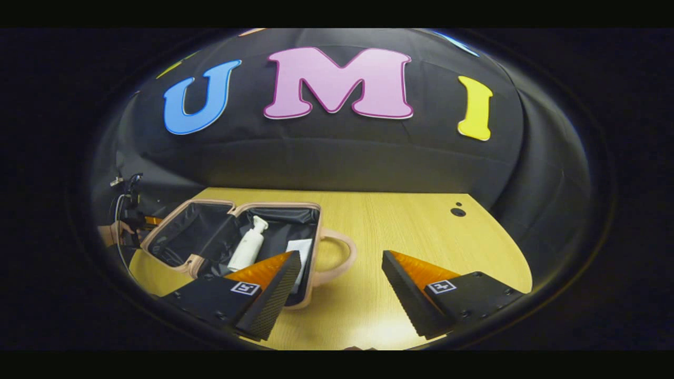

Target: First open the suitcase, pack the skin care products into it, and then close the suitcase.

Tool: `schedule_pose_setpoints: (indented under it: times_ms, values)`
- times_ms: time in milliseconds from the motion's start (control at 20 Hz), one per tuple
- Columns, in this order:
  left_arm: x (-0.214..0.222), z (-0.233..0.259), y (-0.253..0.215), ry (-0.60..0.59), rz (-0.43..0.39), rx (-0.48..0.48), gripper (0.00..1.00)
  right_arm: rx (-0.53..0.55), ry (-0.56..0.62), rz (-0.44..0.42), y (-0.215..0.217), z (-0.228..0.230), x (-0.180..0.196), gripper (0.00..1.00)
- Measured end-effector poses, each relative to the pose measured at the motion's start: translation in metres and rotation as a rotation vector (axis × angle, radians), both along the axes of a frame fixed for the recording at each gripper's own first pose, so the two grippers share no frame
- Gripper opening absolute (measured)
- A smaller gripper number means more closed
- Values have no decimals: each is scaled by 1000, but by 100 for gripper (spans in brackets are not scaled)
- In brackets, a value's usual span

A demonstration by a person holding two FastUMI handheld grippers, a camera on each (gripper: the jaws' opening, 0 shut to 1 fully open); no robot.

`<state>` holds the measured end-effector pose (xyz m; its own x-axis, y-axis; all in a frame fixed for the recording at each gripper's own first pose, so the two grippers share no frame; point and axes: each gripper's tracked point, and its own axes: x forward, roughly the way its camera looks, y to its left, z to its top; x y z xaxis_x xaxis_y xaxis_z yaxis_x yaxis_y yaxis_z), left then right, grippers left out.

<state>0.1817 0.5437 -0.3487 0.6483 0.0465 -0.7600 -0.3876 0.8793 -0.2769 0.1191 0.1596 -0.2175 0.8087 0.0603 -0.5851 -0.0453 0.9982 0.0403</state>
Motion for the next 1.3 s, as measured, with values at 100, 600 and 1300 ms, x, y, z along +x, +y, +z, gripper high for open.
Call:
schedule_pose_setpoints:
  times_ms: [100, 600, 1300]
  values:
    - [-2, -1, -4, 18, 26, -36, 52, 0, 2, -14, -8, -1, -4, 99]
    - [-2, 82, -7, -14, -75, 185, 13, -6, -14, -78, -44, 10, -7, 99]
    - [58, 340, -245, -378, -351, 118, 11, 63, -3, -158, -99, 40, -80, 98]
